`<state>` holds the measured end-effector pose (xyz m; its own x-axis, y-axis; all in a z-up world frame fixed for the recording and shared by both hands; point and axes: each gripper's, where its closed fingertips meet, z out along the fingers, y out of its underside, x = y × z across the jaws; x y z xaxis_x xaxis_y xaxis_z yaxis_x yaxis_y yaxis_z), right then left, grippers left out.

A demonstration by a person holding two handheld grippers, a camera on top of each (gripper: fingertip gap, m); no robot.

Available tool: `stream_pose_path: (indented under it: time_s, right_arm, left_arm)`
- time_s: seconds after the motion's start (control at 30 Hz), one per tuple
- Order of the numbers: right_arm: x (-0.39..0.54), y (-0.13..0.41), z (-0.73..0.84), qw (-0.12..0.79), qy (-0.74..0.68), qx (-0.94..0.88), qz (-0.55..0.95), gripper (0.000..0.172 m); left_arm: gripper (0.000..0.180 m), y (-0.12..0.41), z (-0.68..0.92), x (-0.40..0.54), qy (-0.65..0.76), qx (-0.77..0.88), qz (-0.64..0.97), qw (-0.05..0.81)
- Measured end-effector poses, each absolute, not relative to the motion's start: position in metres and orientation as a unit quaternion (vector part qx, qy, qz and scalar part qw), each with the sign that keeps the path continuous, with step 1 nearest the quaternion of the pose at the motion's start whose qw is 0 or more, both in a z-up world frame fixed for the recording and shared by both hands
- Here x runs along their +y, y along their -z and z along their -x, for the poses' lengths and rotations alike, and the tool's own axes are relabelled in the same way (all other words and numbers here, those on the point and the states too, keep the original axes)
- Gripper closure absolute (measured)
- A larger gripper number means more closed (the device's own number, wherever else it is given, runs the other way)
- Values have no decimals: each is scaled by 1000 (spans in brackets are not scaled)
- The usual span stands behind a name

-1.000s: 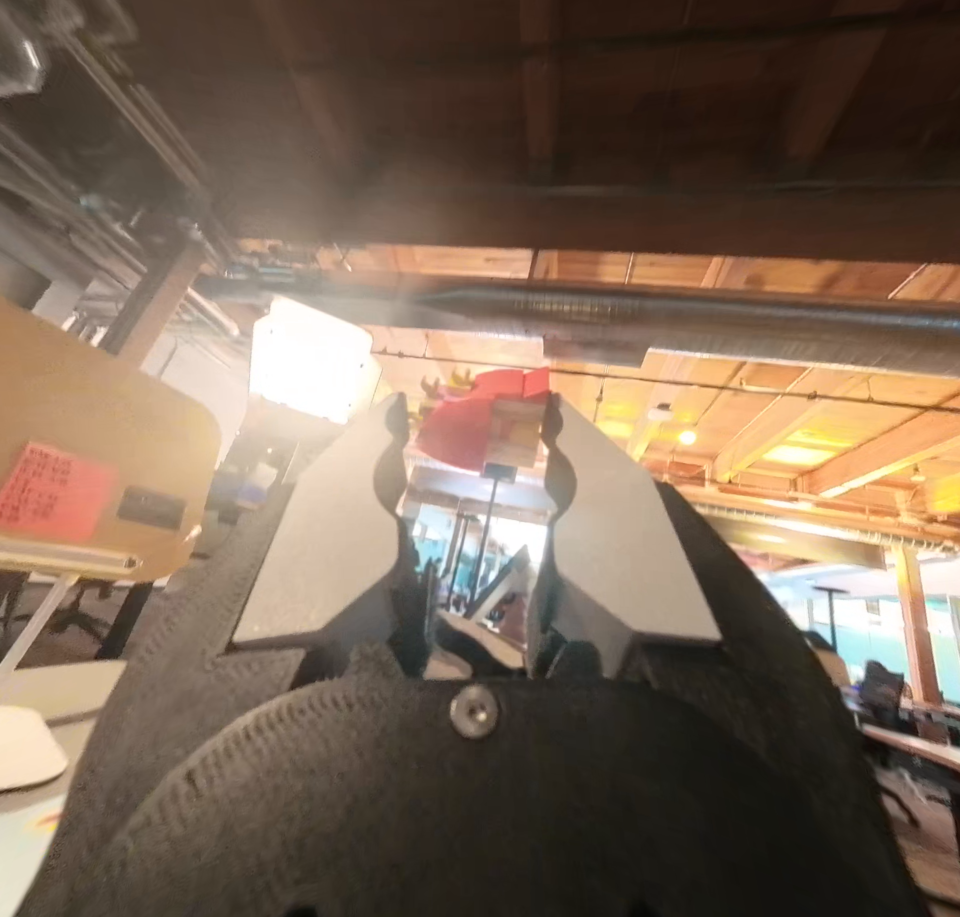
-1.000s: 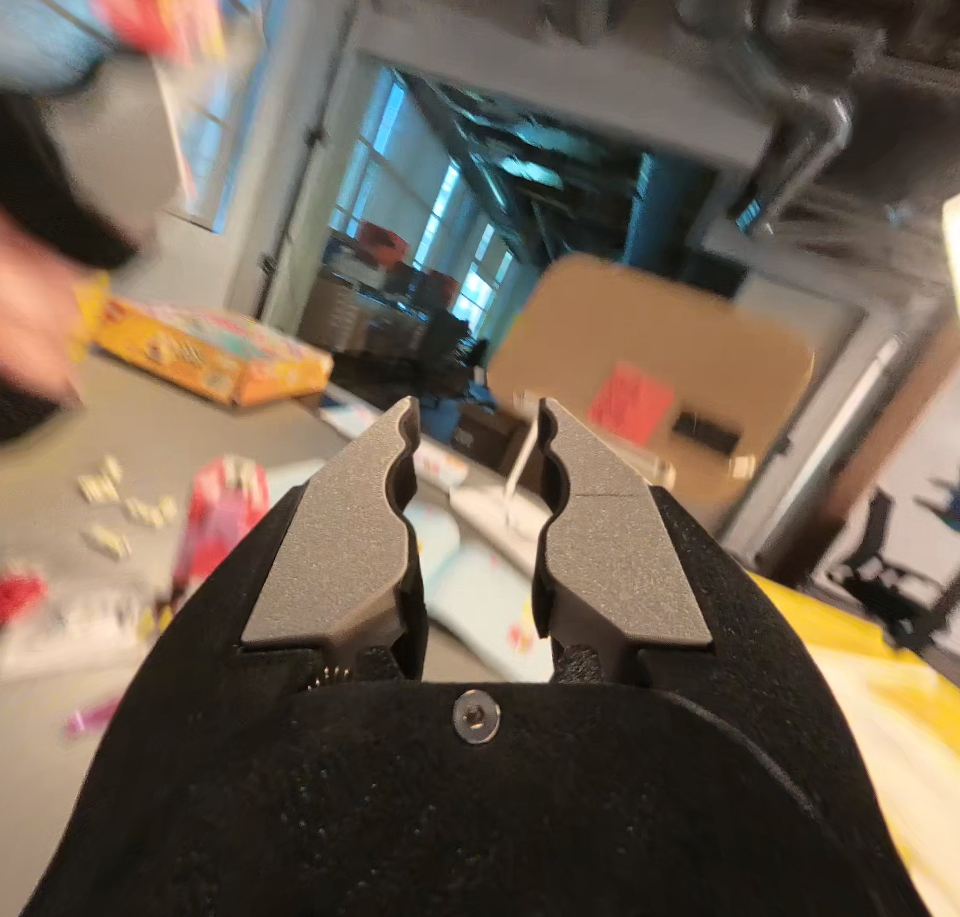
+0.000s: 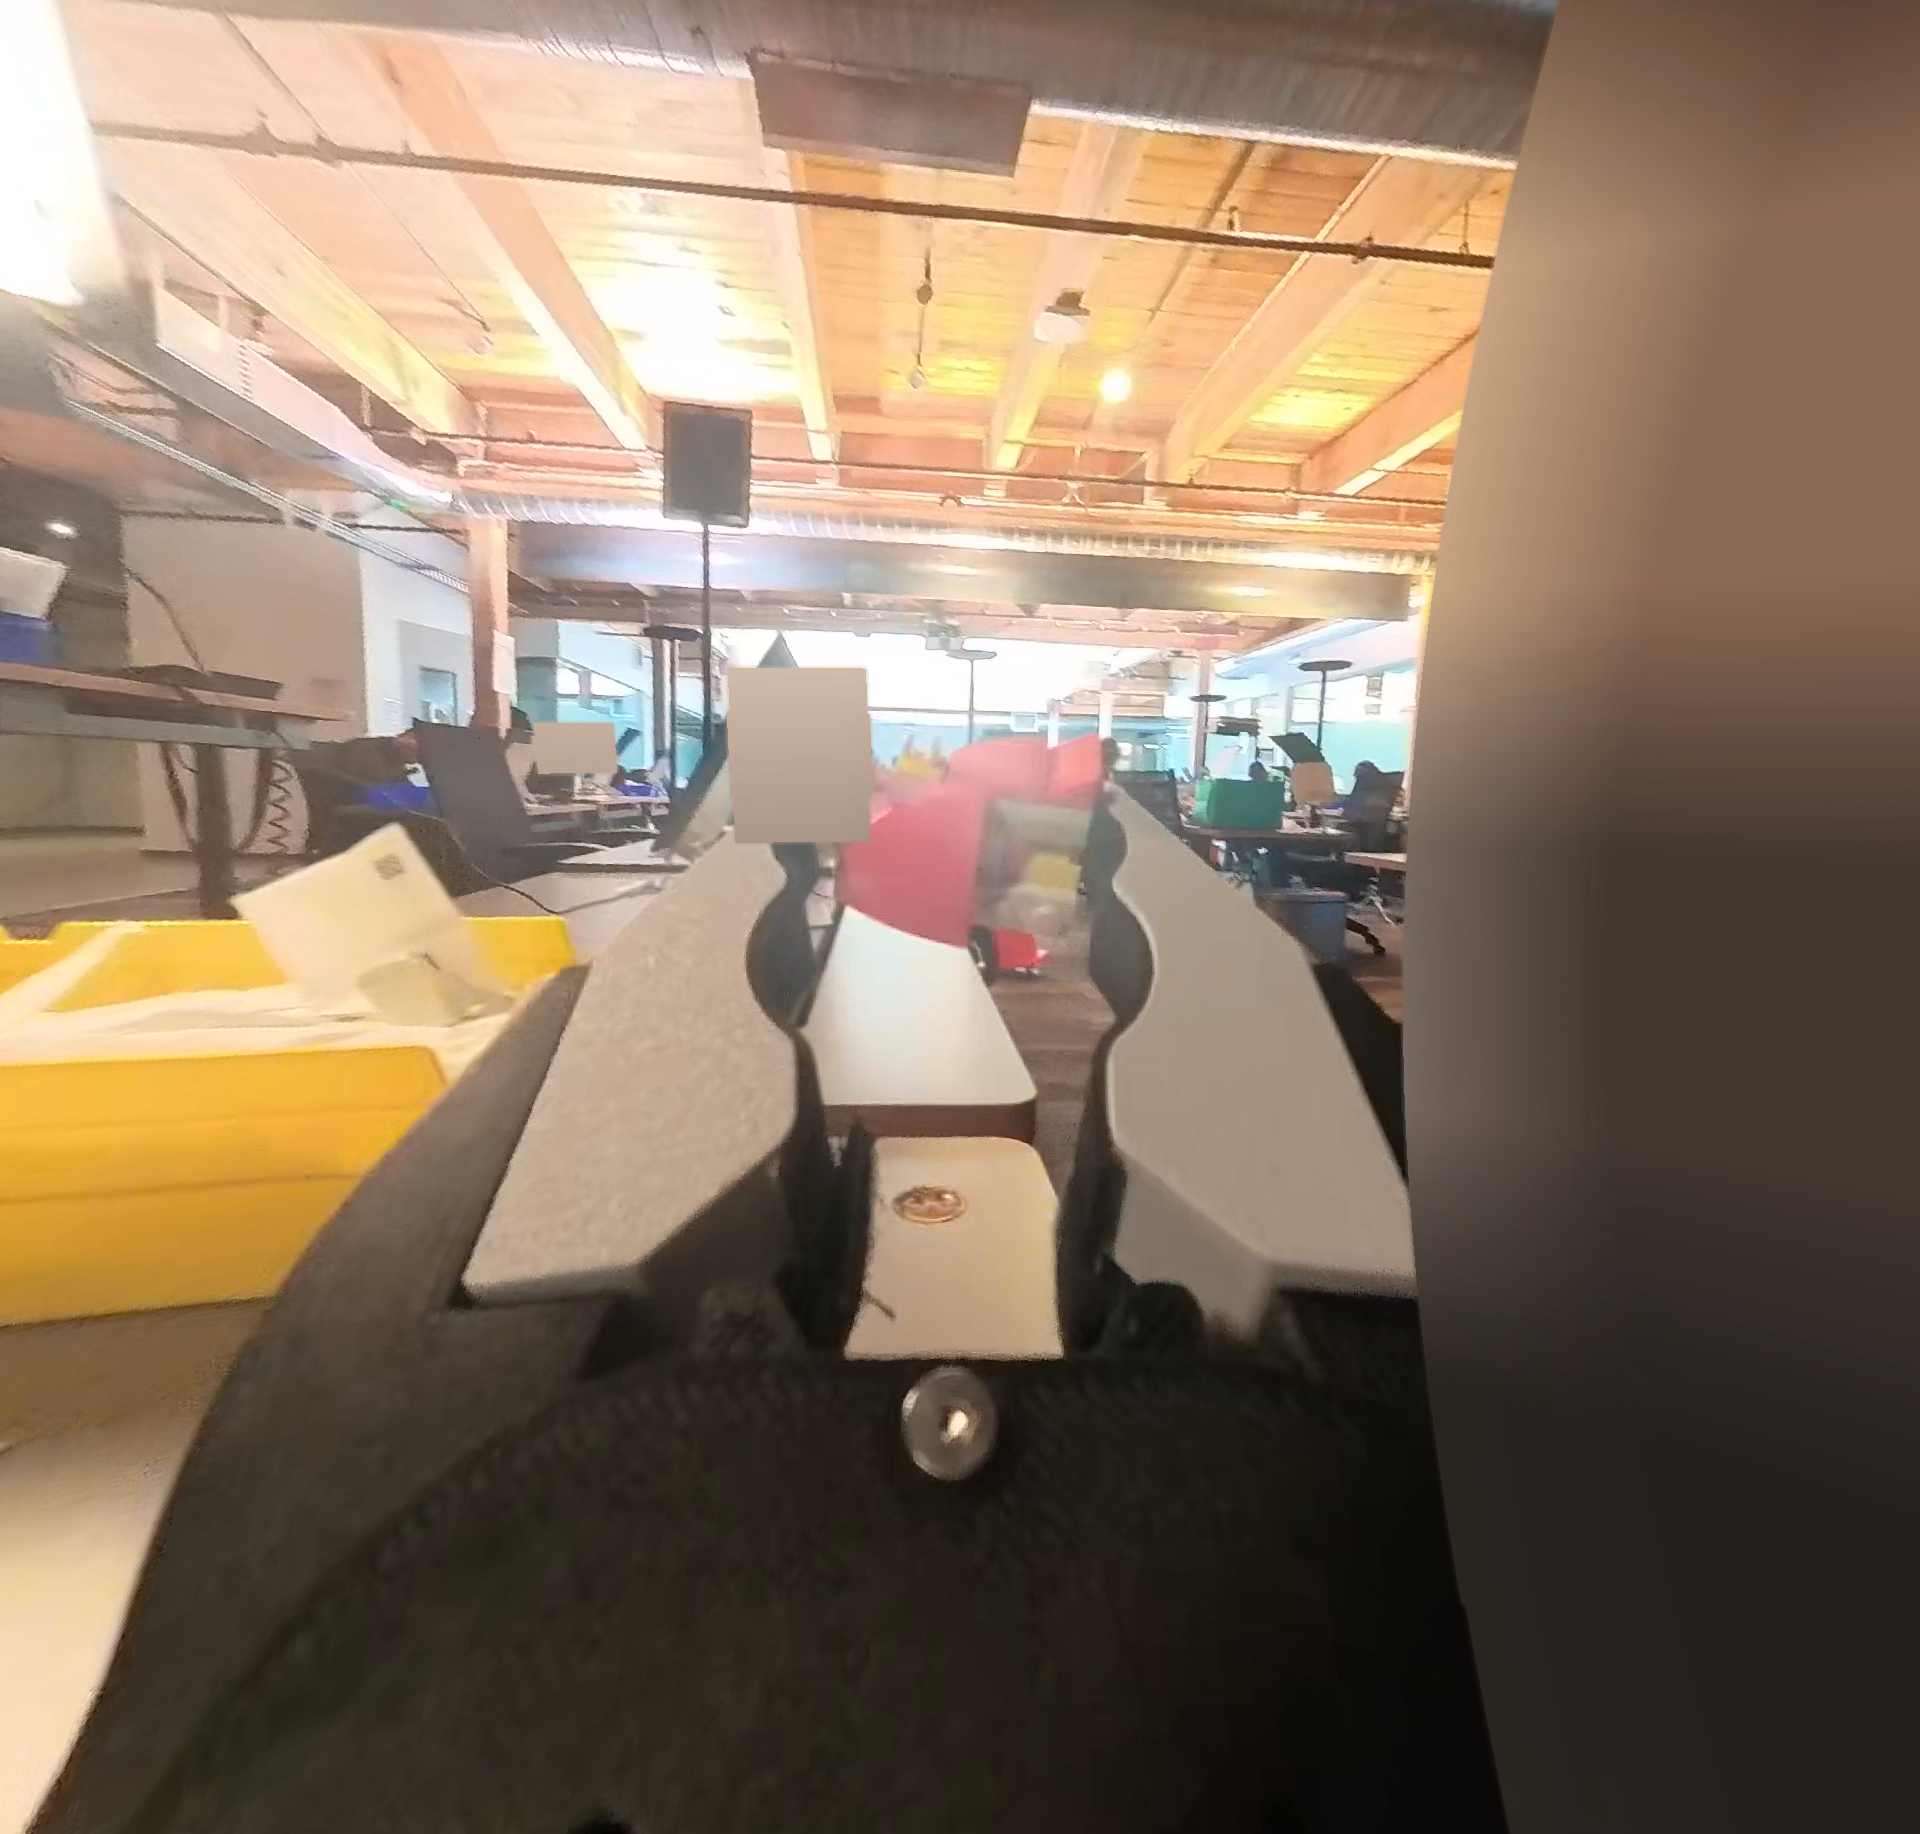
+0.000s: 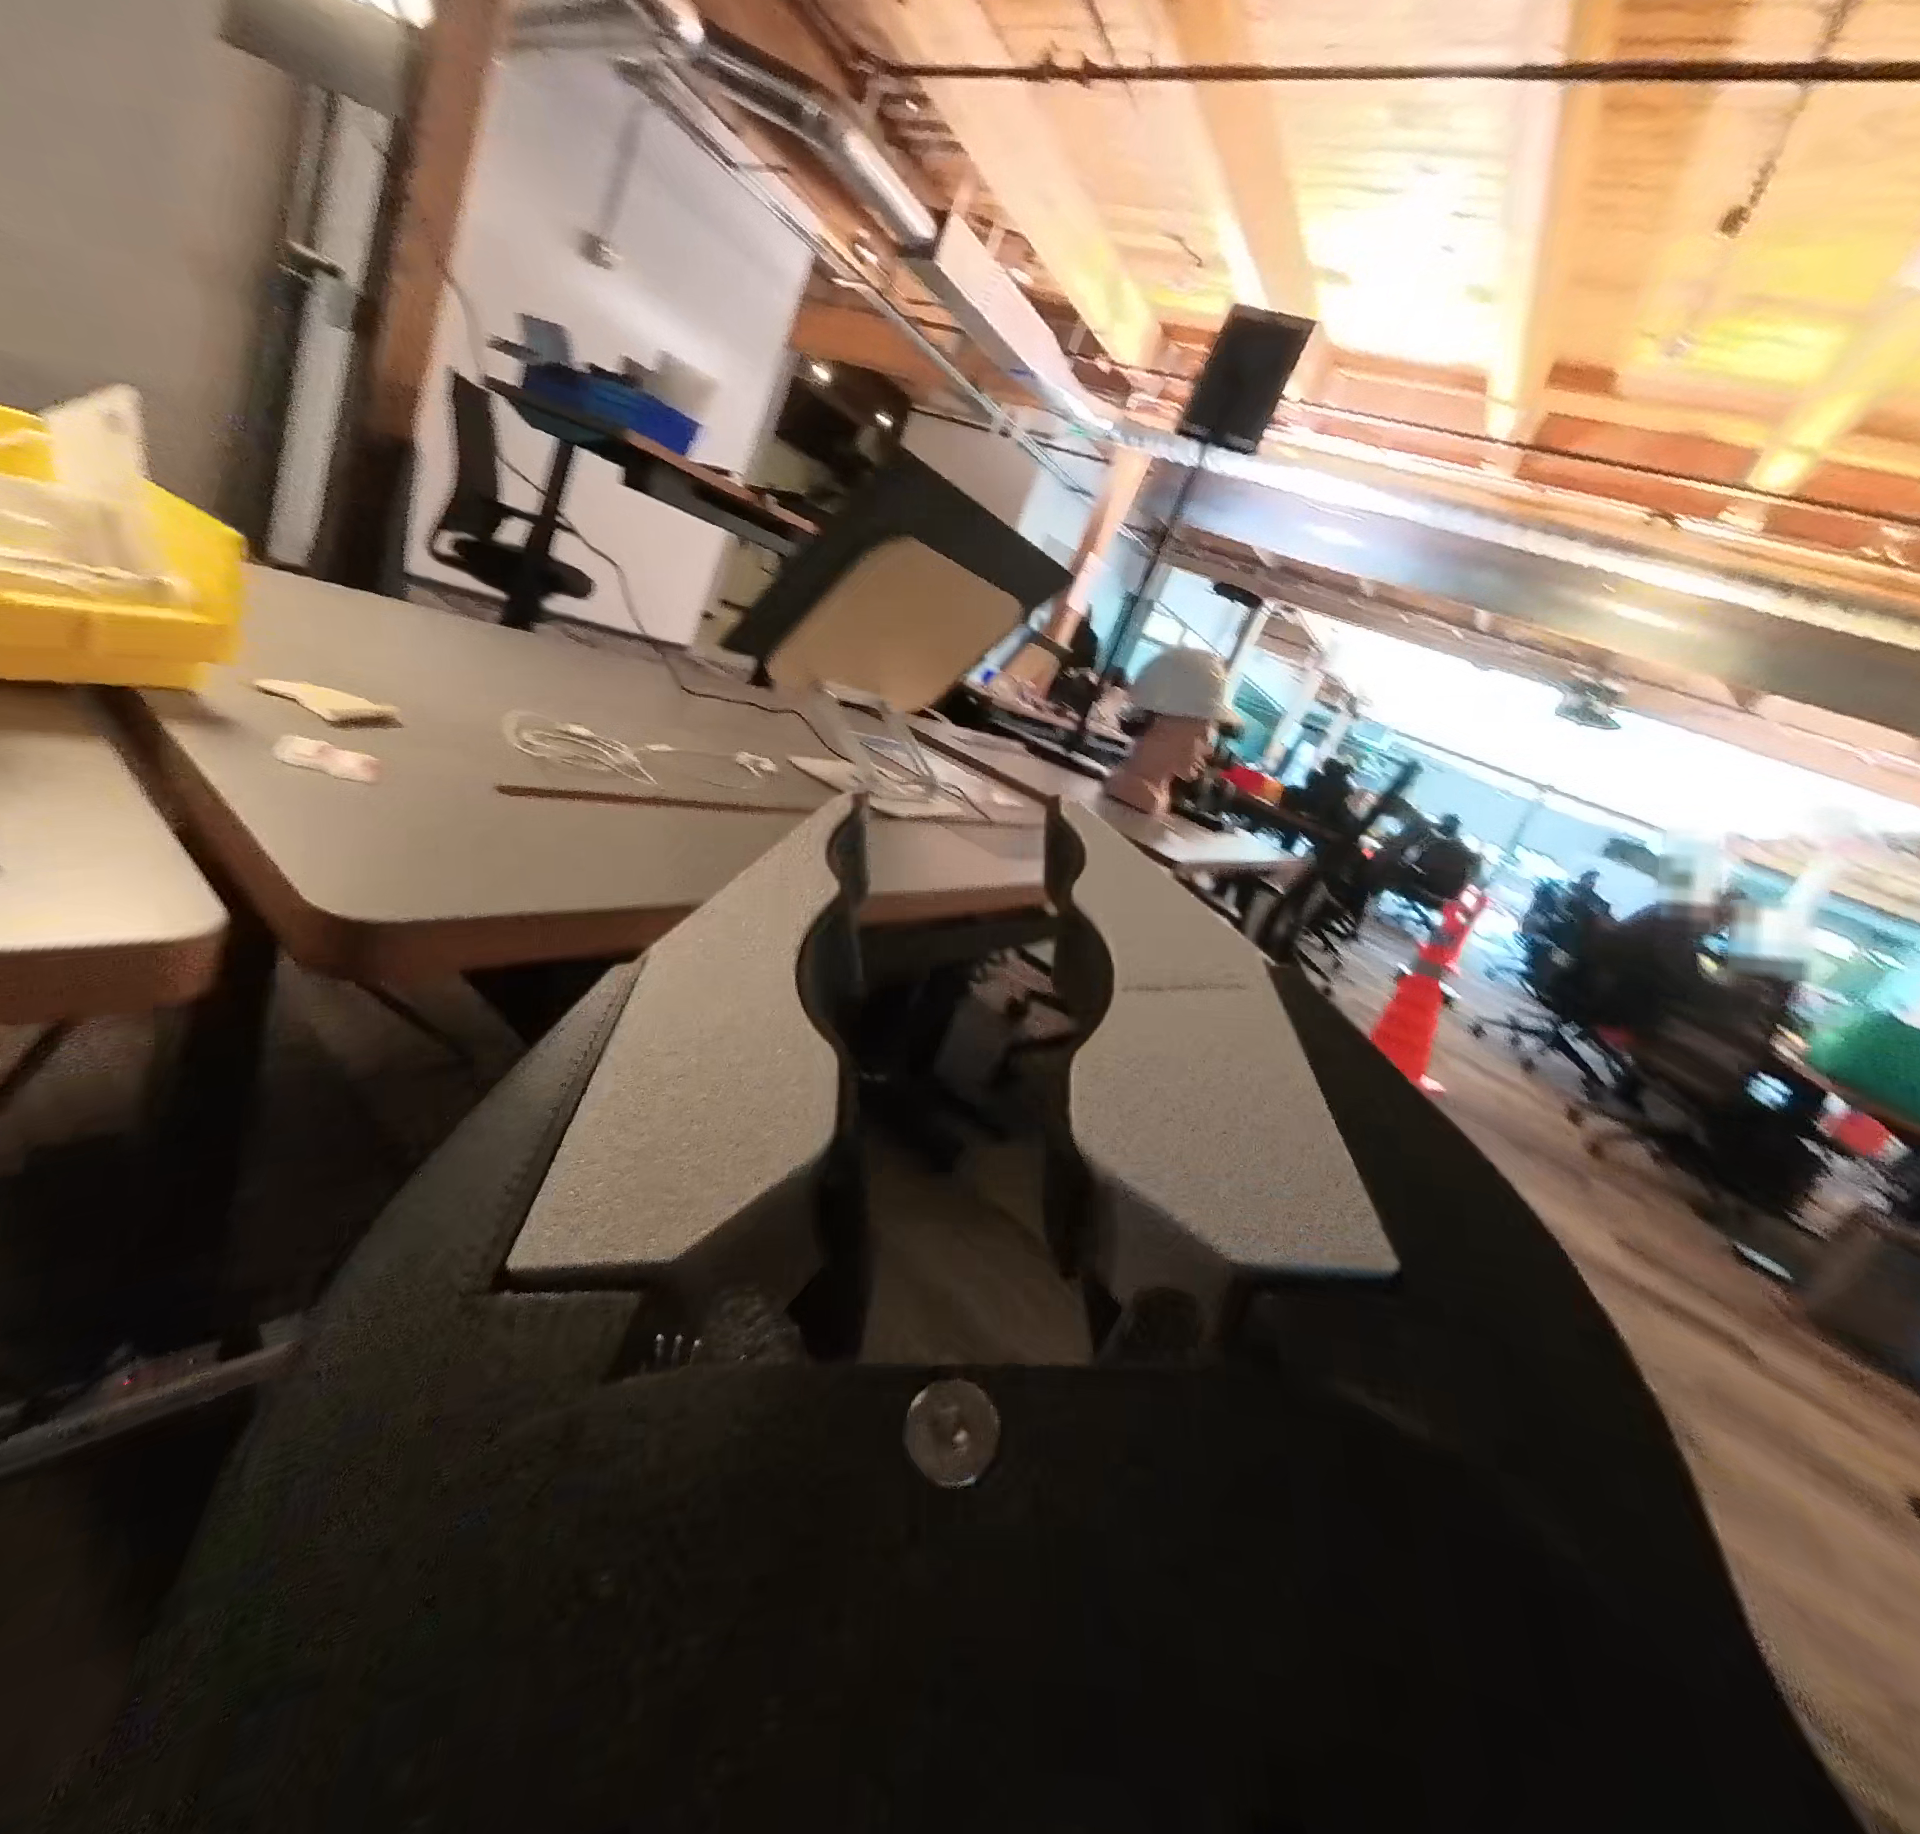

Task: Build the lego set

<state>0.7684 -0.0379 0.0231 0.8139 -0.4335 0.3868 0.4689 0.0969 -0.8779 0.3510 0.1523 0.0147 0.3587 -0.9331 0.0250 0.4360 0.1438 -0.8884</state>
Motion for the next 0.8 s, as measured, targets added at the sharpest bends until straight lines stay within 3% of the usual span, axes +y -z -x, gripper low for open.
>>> stream_pose_path:
  time_s: [0.67, 0.8]
  right_arm:
    - [-264, 108, -846, 554, 454, 247, 653, 140]
    - [-290, 149, -840, 542, 414, 308, 663, 139]
  left_arm:
    - [131, 11, -450, 194, 429, 299, 451, 723]
    - [130, 21, -470, 202, 424, 298, 459, 722]
